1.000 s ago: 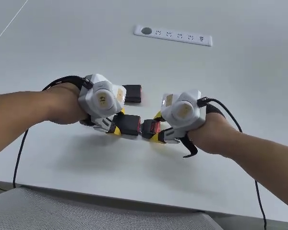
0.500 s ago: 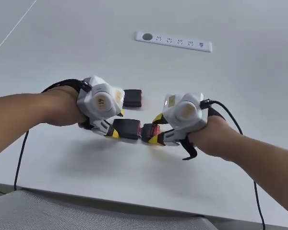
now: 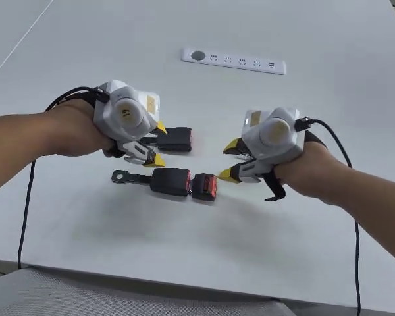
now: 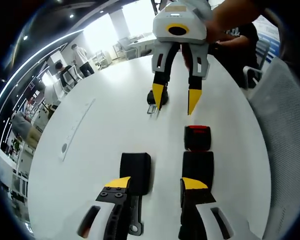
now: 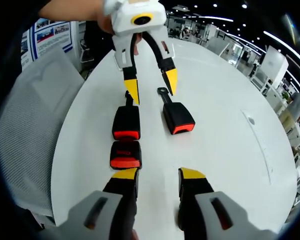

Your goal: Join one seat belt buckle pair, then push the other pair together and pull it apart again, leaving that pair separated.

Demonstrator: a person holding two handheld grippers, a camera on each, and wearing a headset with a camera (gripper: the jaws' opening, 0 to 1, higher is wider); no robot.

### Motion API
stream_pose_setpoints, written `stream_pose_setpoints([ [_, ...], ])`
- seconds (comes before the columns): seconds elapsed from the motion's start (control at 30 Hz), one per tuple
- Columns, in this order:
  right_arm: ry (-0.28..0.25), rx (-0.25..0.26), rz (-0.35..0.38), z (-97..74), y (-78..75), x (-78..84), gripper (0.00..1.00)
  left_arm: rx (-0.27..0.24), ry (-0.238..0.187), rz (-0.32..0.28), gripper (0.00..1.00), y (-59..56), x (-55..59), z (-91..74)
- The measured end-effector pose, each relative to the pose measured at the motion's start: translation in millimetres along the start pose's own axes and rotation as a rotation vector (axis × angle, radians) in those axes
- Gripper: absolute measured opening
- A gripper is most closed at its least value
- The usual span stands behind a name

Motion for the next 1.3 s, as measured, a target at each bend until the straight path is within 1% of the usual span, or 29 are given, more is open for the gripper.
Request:
stream_pose_setpoints([
  [0.07,0.018,0.010,0.000,-0.7,-10.1,9.0,0.32,0.006,0.011,0.005,0.39,6.6,1.2,3.4],
  [0.1,0.026,0.017,0.013,-1.4,-17.2,14.6,0.32,0.007,0.015,0.012,0.40,9.4,1.7,4.6],
  [0.13,0.031,0.025,0.013,-2.1,-21.3,17.5,0.32,0.008,0.018,0.012,0.40,15.1,2.8,7.0],
  [0.2,0.041,0.040,0.019,-4.7,-31.4,25.0,0.33,0.007,0.027,0.013,0.42,23.0,5.3,9.9],
  [0.23,0.048,0.048,0.019,-6.0,-36.4,30.1,0.33,0.006,0.029,0.011,0.43,26.0,6.6,10.5],
  [0.27,0.051,0.050,0.018,-6.4,-37.9,31.8,0.33,0.006,0.032,0.007,0.44,28.9,7.8,11.2],
  [0.3,0.068,0.061,0.011,-8.5,-44.0,39.3,0.33,0.007,0.035,-0.005,0.44,32.9,9.7,11.4],
  [0.33,0.073,0.063,0.008,-9.0,-45.5,41.3,0.33,0.010,0.036,-0.016,0.45,34.7,10.8,11.5],
  [0.37,0.090,0.079,-0.001,-10.8,-51.2,47.6,0.33,0.019,0.034,-0.013,0.46,35.8,11.9,11.3],
  [0.4,0.088,0.077,0.009,-11.6,-53.3,49.7,0.34,0.022,0.035,-0.009,0.46,36.8,12.6,11.6],
  [0.47,0.096,0.050,0.043,-13.5,-54.8,57.1,0.35,0.035,0.052,-0.011,0.46,38.1,16.0,13.1],
  [0.5,0.099,0.048,0.043,-13.5,-54.8,58.3,0.35,0.041,0.058,-0.013,0.46,39.4,17.5,14.6],
  [0.53,0.112,0.036,0.046,-11.8,-55.6,64.2,0.35,0.046,0.061,-0.018,0.46,40.5,17.9,16.0],
  [0.57,0.131,0.030,0.047,-10.3,-56.2,69.8,0.35,0.048,0.061,-0.026,0.45,42.0,17.3,17.7],
  [0.67,0.137,0.021,0.045,-8.5,-56.5,74.4,0.34,0.061,0.060,-0.016,0.44,43.3,14.3,23.6],
  [0.73,0.138,0.013,0.047,-6.9,-56.0,75.1,0.34,0.070,0.065,-0.011,0.43,44.4,14.1,27.3],
  [0.77,0.139,0.008,0.043,-5.7,-54.2,74.8,0.34,0.083,0.071,-0.006,0.42,44.5,15.0,30.2],
  [0.83,0.142,0.000,0.032,-4.7,-52.9,74.8,0.34,0.093,0.087,-0.015,0.40,45.3,17.0,33.5],
  [0.87,0.142,-0.003,0.028,-4.1,-52.5,74.8,0.35,0.098,0.090,-0.008,0.39,44.8,17.3,34.0],
  [0.9,0.144,-0.007,0.018,-3.6,-52.1,74.9,0.34,0.097,0.098,0.009,0.37,44.0,17.6,34.2],
  [0.97,0.140,-0.019,0.014,-3.9,-53.4,75.1,0.34,0.098,0.105,0.008,0.38,43.1,18.7,35.0],
  [1.03,0.136,-0.029,0.015,-3.6,-54.4,76.1,0.34,0.092,0.112,0.023,0.36,44.5,19.6,35.7],
  [1.13,0.134,-0.042,0.011,-3.9,-54.0,75.8,0.34,0.089,0.111,0.013,0.33,48.8,18.7,36.2],
  [1.23,0.140,-0.052,-0.007,-3.4,-53.9,75.6,0.33,0.093,0.122,0.017,0.33,48.4,19.8,39.6],
  [1.3,0.138,-0.057,-0.007,-3.2,-54.1,75.6,0.33,0.094,0.122,0.009,0.33,49.0,20.2,39.9],
])
Point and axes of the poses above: the centre of the closed fingertips' face, and the gripper's own axes: z roughly forward along the fingers, y roughly to its left, x roughly out of its underside, the point moved 6 cm from there along -z, roughly backward along the fingers, and after that the axes turned 13 degrees about x, right-handed, at the moved point
